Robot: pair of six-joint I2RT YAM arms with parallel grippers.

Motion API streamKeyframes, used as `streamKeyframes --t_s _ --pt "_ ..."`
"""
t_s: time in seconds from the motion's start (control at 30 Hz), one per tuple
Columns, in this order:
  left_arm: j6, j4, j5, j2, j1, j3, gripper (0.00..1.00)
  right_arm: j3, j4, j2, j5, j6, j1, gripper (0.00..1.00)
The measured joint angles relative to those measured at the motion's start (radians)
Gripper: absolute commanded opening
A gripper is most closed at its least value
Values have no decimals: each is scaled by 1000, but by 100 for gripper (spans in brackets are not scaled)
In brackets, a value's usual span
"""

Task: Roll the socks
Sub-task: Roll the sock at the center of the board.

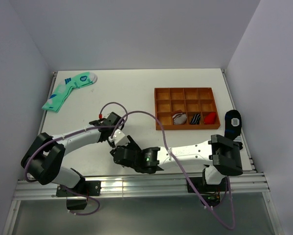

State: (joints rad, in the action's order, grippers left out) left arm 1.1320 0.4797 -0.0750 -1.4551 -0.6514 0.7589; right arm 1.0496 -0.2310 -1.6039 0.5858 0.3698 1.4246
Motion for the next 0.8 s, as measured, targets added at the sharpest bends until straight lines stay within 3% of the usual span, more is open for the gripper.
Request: streamKeyframes --t_s 0.5,0.8 --pt "-21 16 8 -30 12 25 0 134 -137 -212 106 -75 42 67" --pt "-22 15 8 -32 12 27 0 66 -34 -230 232 -98 64 69"
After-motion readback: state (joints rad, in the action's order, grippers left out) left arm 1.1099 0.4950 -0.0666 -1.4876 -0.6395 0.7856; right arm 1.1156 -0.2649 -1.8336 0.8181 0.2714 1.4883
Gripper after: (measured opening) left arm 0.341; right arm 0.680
